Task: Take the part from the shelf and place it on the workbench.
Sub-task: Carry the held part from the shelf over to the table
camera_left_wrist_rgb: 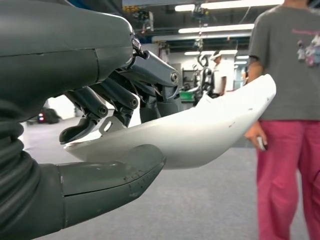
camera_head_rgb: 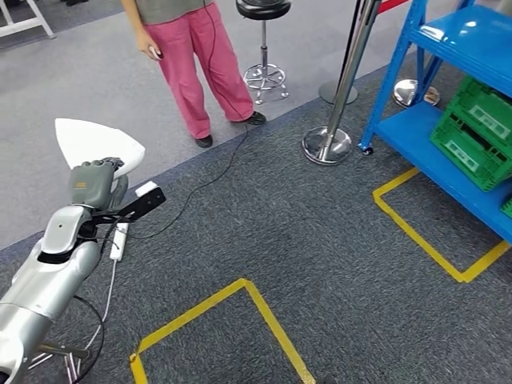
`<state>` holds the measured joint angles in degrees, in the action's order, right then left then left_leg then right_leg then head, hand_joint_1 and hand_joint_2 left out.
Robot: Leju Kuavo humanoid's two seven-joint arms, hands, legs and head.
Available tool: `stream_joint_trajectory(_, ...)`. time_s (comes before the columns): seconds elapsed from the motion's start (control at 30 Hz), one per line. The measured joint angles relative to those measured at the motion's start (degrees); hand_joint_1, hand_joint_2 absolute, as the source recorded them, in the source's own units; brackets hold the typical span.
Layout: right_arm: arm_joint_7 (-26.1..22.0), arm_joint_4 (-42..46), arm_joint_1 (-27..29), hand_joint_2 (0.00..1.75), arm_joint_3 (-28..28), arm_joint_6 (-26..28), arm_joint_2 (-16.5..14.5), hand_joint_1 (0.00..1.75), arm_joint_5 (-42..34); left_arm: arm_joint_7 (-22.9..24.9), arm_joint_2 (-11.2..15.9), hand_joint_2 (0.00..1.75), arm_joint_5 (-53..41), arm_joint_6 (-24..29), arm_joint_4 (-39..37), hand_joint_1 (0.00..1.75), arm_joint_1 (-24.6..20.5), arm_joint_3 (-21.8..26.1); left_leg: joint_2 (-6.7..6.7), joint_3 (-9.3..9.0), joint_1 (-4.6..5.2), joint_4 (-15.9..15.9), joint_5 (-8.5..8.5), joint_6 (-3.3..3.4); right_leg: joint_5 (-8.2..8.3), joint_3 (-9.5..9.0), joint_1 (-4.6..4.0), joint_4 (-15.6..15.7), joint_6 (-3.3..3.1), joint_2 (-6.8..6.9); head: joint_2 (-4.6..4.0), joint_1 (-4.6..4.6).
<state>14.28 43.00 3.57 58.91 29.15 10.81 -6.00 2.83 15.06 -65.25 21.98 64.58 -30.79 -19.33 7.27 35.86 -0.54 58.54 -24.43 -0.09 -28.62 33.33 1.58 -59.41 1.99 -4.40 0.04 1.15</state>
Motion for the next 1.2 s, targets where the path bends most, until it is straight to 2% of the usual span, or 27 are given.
stream_joint_trajectory(0.03, 0.1, 0.1, 0.0, 0.00, -0.1, 0.0, 0.0, 0.00, 0.2, -0.1, 0.1, 1.75, 0.1, 0.1, 0.0, 1.75, 0.1, 0.1, 0.59, 0.16, -0.13, -0.1, 0.13, -0.24, 0.03, -0.13, -0.04, -0.1, -0.33, 0.69, 0.01, 0.00)
stream_joint_trajectory(0.07, 0.2, 0.2, 0.1, 0.00, -0.2, -0.1, 0.0, 0.00, 0.4, -0.2, 0.2, 1.75, 0.3, 0.2, 0.0, 1.75, 0.2, 0.3, 0.18, 0.33, -0.12, 0.1, 0.03, -0.50, 0.08, -0.27, -0.05, 0.1, -0.65, 1.36, 0.01, 0.03)
stream_joint_trajectory(0.1, 0.3, 0.3, 0.1, 0.00, -0.3, -0.1, 0.0, 0.00, 0.6, -0.3, 0.3, 1.75, 0.4, 0.3, 0.0, 1.75, 0.2, 0.4, -1.05, 0.78, -0.05, 1.0, -0.51, -0.73, 0.12, -0.44, -0.03, 0.2, -1.01, 2.03, 0.00, 0.28)
stream_joint_trajectory(0.17, 0.2, 0.4, 0.1, 0.00, -0.6, -0.3, 0.1, 0.00, 0.8, -0.5, 0.4, 1.75, 0.6, 0.4, 0.0, 1.75, 0.0, 0.6, -4.80, 3.17, 0.11, 6.1, -3.06, -1.14, 0.03, -0.76, -0.16, 0.4, -1.65, 3.47, -0.01, 0.73)
stream_joint_trajectory(0.2, 0.2, 0.4, 0.2, 0.00, -0.7, -0.3, 0.1, 0.00, 0.9, -0.5, 0.3, 1.75, 0.7, 0.5, 0.0, 1.75, -0.1, 0.7, -6.00, 5.03, 0.07, 9.9, -4.68, -1.29, -0.12, -0.86, -0.30, 0.4, -1.87, 4.25, -0.02, 0.89)
stream_joint_trajectory(0.27, 0.3, 0.4, 0.4, 0.00, -0.9, -0.5, 0.1, 0.00, 1.0, -0.5, 0.2, 1.75, 0.8, 0.4, -0.1, 1.75, 0.0, 0.7, -6.80, 7.86, -0.01, 15.5, -6.19, -1.32, -0.42, -1.07, -0.54, 0.4, -2.08, 5.90, -0.02, 0.89)
stream_joint_trajectory(0.3, 0.4, 0.4, 0.4, 0.00, -1.0, -0.6, 0.1, 0.00, 1.1, -0.5, 0.2, 1.75, 0.8, 0.3, -0.1, 1.75, 0.1, 0.7, -6.89, 7.90, 0.00, 15.5, -5.45, -1.17, -0.57, -1.21, -0.64, 0.4, -2.10, 6.70, -0.02, 0.89)
stream_joint_trajectory(0.33, 0.4, 0.5, 0.4, 0.00, -1.2, -0.7, 0.1, 0.00, 1.2, -0.5, 0.2, 1.75, 0.8, 0.3, -0.1, 1.75, 0.2, 0.7, -7.11, 6.82, 0.09, 13.2, -3.77, -0.88, -0.75, -1.43, -0.74, 0.4, -2.09, 7.47, -0.01, 0.89)
stream_joint_trajectory(0.4, 0.3, 0.6, 0.4, 0.00, -1.4, -0.9, 0.1, 0.00, 1.4, -0.5, 0.1, 1.75, 0.9, 0.4, -0.1, 1.75, 0.0, 0.8, -9.31, 3.00, 0.82, 5.9, -0.30, -0.01, -1.16, -1.93, -0.97, 0.4, -1.95, 8.87, -0.01, 0.86)
stream_joint_trajectory(0.47, 0.0, 0.6, 0.4, 0.00, -1.6, -1.1, 0.0, 0.00, 1.5, -0.5, 0.1, 1.75, 1.0, 0.6, -0.1, 1.75, -0.3, 0.9, -11.46, 0.70, 1.77, 1.1, 0.52, 0.77, -1.51, -2.17, -1.26, 0.5, -1.66, 10.22, -0.02, 0.85)
stream_joint_trajectory(0.5, -0.2, 0.6, 0.4, 0.00, -1.8, -1.2, 0.0, 0.00, 1.6, -0.5, 0.1, 1.75, 1.2, 0.7, -0.1, 1.75, -0.5, 1.0, -11.57, 0.54, 2.08, 0.5, 0.12, 0.96, -1.63, -2.24, -1.37, 0.6, -1.47, 10.98, -0.02, 0.86)
stream_joint_trajectory(0.53, -0.4, 0.6, 0.3, 0.00, -2.0, -1.2, 0.0, 0.00, 1.6, -0.5, 0.1, 1.75, 1.4, 0.9, -0.1, 1.75, -0.6, 1.1, -10.88, 0.56, 2.14, 0.1, 0.12, 1.17, -1.74, -2.39, -1.44, 0.8, -1.26, 11.73, -0.02, 0.85)
stream_joint_trajectory(0.57, -0.5, 0.6, 0.3, 0.00, -2.2, -1.3, -0.1, 0.00, 1.7, -0.5, 0.1, 1.75, 1.7, 1.1, -0.1, 1.75, -0.5, 1.3, -10.19, 0.48, 1.99, -0.2, 0.24, 1.36, -2.01, -2.40, -1.40, 0.8, -1.01, 11.68, -0.01, 0.77)
stream_joint_trajectory(0.6, -0.5, 0.6, 0.2, 0.00, -2.4, -1.4, -0.1, 0.00, 1.8, -0.5, 0.1, 1.75, 1.9, 1.2, -0.1, 1.75, -0.6, 1.4, -9.49, 0.33, 1.79, -0.5, 0.36, 1.60, -2.55, -2.15, -1.32, 0.2, -0.82, 10.52, -0.01, 0.79)
stream_joint_trajectory(0.63, -0.5, 0.6, 0.2, 0.00, -2.6, -1.4, -0.1, 0.00, 2.0, -0.5, 0.0, 1.75, 2.0, 1.3, 0.0, 1.75, -0.7, 1.6, -8.82, 0.16, 1.56, -0.8, 0.49, 1.86, -3.56, -1.30, -1.22, -1.6, -0.66, 8.74, -0.01, 0.68)
stream_joint_trajectory(0.7, -0.5, 0.6, 0.4, 0.00, -2.8, -1.5, -0.1, 0.00, 2.3, -0.6, -0.3, 1.75, 2.2, 1.4, 0.0, 1.75, -1.1, 1.7, -7.34, 0.01, 1.29, -1.0, 0.51, 2.21, -6.50, 2.37, -1.03, -8.5, -0.51, 5.19, -0.01, 0.47)
stream_joint_trajectory(0.77, -0.6, 0.5, 0.7, 0.00, -3.1, -1.6, -0.2, 0.00, 2.5, -0.8, -0.5, 1.75, 2.4, 1.4, 0.0, 1.75, -1.0, 1.7, -5.60, -0.03, 1.28, -1.0, 0.45, 2.33, -8.11, 6.43, -1.00, -14.9, -0.36, 4.42, -0.01, 0.34)
stream_joint_trajectory(0.8, -0.7, 0.4, 0.8, 0.00, -3.2, -1.7, -0.2, 0.00, 2.6, -0.9, -0.6, 1.75, 2.6, 1.5, 0.0, 1.75, -1.0, 1.7, -4.68, -0.10, 1.26, -1.0, 0.40, 2.30, -7.32, 7.33, -1.00, -15.5, -0.31, 4.37, -0.02, 0.33)
stream_joint_trajectory(0.83, -0.9, 0.3, 0.7, 0.00, -3.4, -1.7, -0.2, 0.00, 2.7, -1.0, -0.7, 1.75, 2.7, 1.5, 0.0, 1.75, -0.9, 1.7, -3.77, -0.21, 1.21, -0.9, 0.32, 2.22, -5.31, 7.02, -0.96, -13.5, -0.30, 4.23, -0.02, 0.34)
stream_joint_trajectory(0.87, -1.0, 0.3, 0.7, 0.00, -3.6, -1.8, -0.2, 0.00, 2.8, -1.0, -0.8, 1.75, 2.8, 1.5, 0.0, 1.75, -0.9, 1.7, -2.91, -0.34, 1.12, -0.7, 0.17, 2.05, -2.63, 5.78, -0.83, -9.8, -0.25, 3.62, -0.01, 0.33)
stream_joint_trajectory(0.93, -0.9, 0.2, 0.6, 0.00, -3.8, -2.0, -0.2, 0.00, 3.0, -1.0, -0.9, 1.75, 3.0, 1.5, 0.0, 1.75, -1.1, 1.7, -1.37, -0.19, 0.97, -0.1, -0.19, 1.53, 0.76, 2.82, -0.31, -2.8, -0.17, 0.41, -0.01, 0.33)
stream_joint_trajectory(1.0, -0.9, 0.2, 0.7, 0.00, -4.0, -2.1, -0.3, 0.00, 3.3, -1.0, -0.9, 1.75, 3.3, 1.5, 0.0, 1.75, -1.3, 1.8, 0.09, 0.39, 0.74, 0.2, -0.19, 0.88, 0.91, 1.51, -0.09, -0.5, -0.27, -1.57, -0.01, 0.23)
stream_joint_trajectory(1.03, -0.9, 0.1, 0.8, 0.00, -4.1, -2.1, -0.3, 0.00, 3.5, -1.1, -0.9, 1.75, 3.4, 1.6, 0.1, 1.75, -1.3, 1.9, 0.89, 0.62, 0.57, 0.3, -0.09, 0.55, 0.87, 1.25, -0.18, -0.2, -0.47, -1.05, -0.01, 0.22)
stream_joint_trajectory(1.07, -1.0, 0.1, 0.7, 0.00, -4.2, -2.1, -0.4, 0.00, 3.6, -1.1, -0.8, 1.75, 3.6, 1.6, 0.1, 1.75, -1.2, 2.0, 1.10, 0.73, 0.44, 0.2, -0.08, 0.24, 0.89, 1.06, -0.25, -0.2, -0.75, -0.24, -0.01, 0.17)
stream_joint_trajectory(1.1, -1.0, 0.0, 0.7, 0.00, -4.3, -2.1, -0.5, 0.00, 3.7, -1.1, -0.8, 1.75, 3.7, 1.7, 0.1, 1.75, -1.1, 2.1, 0.15, 0.95, 0.48, 0.7, -0.39, -0.06, 0.89, 0.78, -0.27, 0.1, -1.10, 0.53, -0.01, 0.29)
stream_joint_trajectory(1.13, -1.1, 0.0, 0.7, 0.00, -4.5, -2.1, -0.6, 0.00, 3.9, -1.1, -0.7, 1.75, 3.8, 1.6, 0.1, 1.75, -1.2, 2.2, -1.49, 1.53, 0.56, 2.0, -1.16, -0.36, 0.88, 0.46, -0.26, 0.3, -1.41, 1.32, -0.01, 0.52)
stream_joint_trajectory(1.2, -0.9, 0.0, 0.7, 0.00, -4.9, -2.1, -0.6, 0.00, 4.1, -1.1, -0.8, 1.75, 3.9, 1.5, 0.1, 1.75, -1.5, 2.2, -5.42, 4.25, 0.63, 7.8, -4.01, -0.87, 0.66, -0.10, -0.44, 0.5, -1.95, 2.84, -0.01, 0.86)
